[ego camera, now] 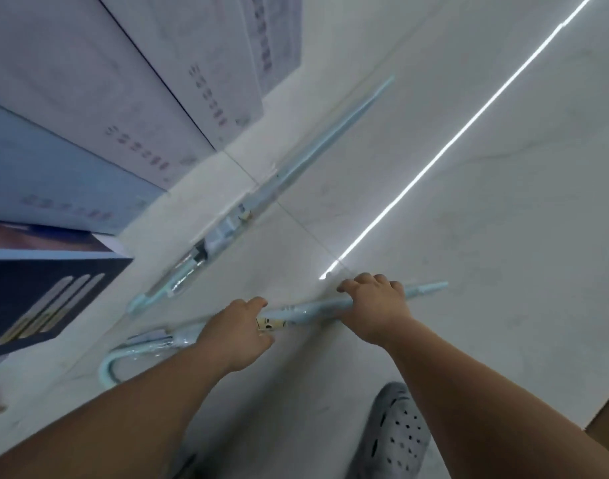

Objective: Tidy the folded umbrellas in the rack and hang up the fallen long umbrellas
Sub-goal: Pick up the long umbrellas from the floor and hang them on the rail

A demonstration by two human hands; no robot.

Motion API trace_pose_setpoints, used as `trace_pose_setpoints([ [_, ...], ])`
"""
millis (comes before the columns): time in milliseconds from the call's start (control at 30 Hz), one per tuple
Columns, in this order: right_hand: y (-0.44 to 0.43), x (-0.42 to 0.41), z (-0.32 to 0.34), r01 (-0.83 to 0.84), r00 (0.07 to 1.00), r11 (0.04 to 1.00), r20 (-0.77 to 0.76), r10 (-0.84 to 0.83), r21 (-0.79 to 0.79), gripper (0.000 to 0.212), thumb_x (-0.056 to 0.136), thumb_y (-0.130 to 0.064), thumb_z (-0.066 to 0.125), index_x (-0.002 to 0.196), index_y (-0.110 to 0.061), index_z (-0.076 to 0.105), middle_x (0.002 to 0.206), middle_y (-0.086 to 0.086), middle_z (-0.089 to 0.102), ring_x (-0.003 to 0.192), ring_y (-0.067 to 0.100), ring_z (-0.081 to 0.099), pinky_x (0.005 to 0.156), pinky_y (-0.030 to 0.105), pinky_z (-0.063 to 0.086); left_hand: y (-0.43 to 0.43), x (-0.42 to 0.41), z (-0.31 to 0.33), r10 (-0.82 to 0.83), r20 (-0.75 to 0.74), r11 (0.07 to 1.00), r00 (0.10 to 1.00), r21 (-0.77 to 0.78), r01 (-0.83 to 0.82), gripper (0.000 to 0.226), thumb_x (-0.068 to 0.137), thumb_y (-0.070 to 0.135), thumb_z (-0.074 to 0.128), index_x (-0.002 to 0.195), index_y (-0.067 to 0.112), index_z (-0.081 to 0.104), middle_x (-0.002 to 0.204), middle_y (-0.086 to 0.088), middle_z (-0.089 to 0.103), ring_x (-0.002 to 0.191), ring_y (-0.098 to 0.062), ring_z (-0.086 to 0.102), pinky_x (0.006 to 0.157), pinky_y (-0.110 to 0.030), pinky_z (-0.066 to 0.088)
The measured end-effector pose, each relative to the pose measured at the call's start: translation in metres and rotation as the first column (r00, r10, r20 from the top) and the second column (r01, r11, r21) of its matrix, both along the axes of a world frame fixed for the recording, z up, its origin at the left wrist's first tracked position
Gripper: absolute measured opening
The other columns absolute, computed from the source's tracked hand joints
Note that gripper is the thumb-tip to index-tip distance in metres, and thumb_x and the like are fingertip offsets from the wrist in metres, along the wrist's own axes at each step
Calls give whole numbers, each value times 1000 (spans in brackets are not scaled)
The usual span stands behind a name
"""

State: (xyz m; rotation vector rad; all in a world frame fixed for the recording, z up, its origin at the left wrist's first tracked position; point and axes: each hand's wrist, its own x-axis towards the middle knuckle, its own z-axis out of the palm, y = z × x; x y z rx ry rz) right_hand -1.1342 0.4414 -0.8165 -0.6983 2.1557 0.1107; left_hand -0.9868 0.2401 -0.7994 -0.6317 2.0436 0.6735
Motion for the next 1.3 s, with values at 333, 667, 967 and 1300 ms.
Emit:
trace_pose_setpoints([
  [333, 4, 26, -90, -58, 998, 997, -24, 57, -58, 37, 93, -42, 55, 130, -43, 58, 124, -4, 53, 118, 26, 45, 99, 40, 34, 6, 43, -84, 35, 41, 995, 999, 92, -39, 71, 98, 39, 56, 158, 38, 18, 163, -8, 16, 146, -31, 29, 117, -37, 30],
  [667, 20, 26, -45, -37, 999, 987, -7, 37, -157, 19, 96, -44, 53, 110, -34, 61, 106, -8, 55, 102, 21, 54, 93, 38, 32, 11, 46, -50, 193, -86, 979, 977, 81, -186, 43, 98, 33, 60, 139, 37, 50, 127, -4, 46, 112, -27, 56, 100, -37, 45],
  [967, 73, 13, 154, 37, 998, 976, -45, -48, -213, 16, 92, -44, 60, 105, -37, 64, 97, -12, 57, 92, 15, 57, 89, 36, 34, 55, 20, 121, 220, -236, 975, 947, 16, -223, 24, 95, 39, 62, 118, 30, 65, 105, 1, 55, 90, -21, 59, 77, -32, 45],
  [1300, 121, 3, 464, 235, 943, 919, -156, -295, -315, 10, 91, -43, 63, 100, -40, 63, 90, -17, 56, 85, 10, 57, 83, 34, 36, 77, -39, 431, 135, -492, 982, 860, -47, -181, 28, 89, 44, 69, 112, 27, 67, 110, 7, 61, 98, -19, 61, 74, -29, 43],
])
